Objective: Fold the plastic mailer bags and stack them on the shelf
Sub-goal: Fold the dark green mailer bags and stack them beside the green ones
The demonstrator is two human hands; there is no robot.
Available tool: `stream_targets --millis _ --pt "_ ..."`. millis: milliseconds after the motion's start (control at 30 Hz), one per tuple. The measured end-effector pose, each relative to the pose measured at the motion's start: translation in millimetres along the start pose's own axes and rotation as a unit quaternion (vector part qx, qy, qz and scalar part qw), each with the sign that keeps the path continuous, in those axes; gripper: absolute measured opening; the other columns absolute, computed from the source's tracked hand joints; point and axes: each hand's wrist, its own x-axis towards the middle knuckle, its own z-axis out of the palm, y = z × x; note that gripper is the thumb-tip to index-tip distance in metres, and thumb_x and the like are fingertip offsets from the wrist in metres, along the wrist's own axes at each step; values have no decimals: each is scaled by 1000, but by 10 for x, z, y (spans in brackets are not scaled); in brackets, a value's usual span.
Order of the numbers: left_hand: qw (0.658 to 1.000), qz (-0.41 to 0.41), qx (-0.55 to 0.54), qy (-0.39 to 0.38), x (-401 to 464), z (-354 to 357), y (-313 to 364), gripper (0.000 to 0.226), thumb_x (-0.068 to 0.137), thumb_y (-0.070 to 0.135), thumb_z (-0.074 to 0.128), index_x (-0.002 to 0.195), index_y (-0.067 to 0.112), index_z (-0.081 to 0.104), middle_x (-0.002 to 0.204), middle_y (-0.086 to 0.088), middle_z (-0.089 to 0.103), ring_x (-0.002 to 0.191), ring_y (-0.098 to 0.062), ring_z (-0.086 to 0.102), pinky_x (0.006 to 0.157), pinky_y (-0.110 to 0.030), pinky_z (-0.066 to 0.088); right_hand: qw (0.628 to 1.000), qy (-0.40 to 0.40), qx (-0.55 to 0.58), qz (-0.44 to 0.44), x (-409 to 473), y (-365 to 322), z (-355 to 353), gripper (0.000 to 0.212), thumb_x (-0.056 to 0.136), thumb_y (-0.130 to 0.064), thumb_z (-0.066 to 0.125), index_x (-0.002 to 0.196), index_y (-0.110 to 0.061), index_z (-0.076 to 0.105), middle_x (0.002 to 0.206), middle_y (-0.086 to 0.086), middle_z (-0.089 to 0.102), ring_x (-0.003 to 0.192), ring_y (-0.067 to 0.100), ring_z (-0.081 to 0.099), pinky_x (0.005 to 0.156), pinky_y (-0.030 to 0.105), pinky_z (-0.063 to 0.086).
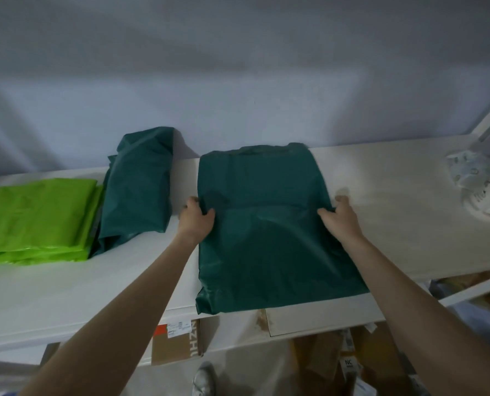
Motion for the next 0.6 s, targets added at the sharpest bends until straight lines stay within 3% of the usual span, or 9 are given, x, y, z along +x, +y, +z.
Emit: stream_targets --millis 100,200,267,400,500,600 --pt "979 -86 -185 -10 12 -31 119 59 86 21 63 136 0 39 127 -11 53 114 -31 53 97 -36 44 993 17 106 56 80 -101 -5 60 91 -25 56 140 -1 31 130 10 47 117 30 49 86 27 38" --pt "954 -104 -278 -38 -5 -83 226 30 83 15 66 109 0 63 97 -8 64 85 -24 62 78 -30 50 983 4 170 75 125 -185 -32 36 85 -27 66 110 -2 59 111 10 61 92 26 59 78 27 46" --pt "943 -102 -313 -39 -67 -147 331 13 83 18 66 88 6 62 82 -5 63 75 -19 60 69 -28 49 978 -2 198 70 119 -217 -66 29 84 -24 67 104 -4 64 102 10 64 86 25 60 76 27 47" --pt "942 -30 -331 42 -57 -276 443 17 85 25 66 72 16 60 78 -2 64 83 -24 61 82 -34 53 974 31 226 -4 79 -310 -195 18 91 -22 58 100 -9 65 104 10 67 91 25 63 80 31 51" --pt "952 58 -265 140 -76 -397 515 17 89 31 60 85 15 58 88 -1 62 90 -24 60 86 -34 50 969 83 214 -90 68 -414 -339 28 93 -23 53 97 2 64 94 13 66 87 26 62 78 35 50" --pt "944 136 -213 210 -207 -548 664 26 96 35 47 108 13 48 89 6 52 86 -17 51 82 -30 40 957 138 186 -174 45 -560 -483 34 93 -25 52 91 9 57 88 24 63 83 38 59 74 41 49"
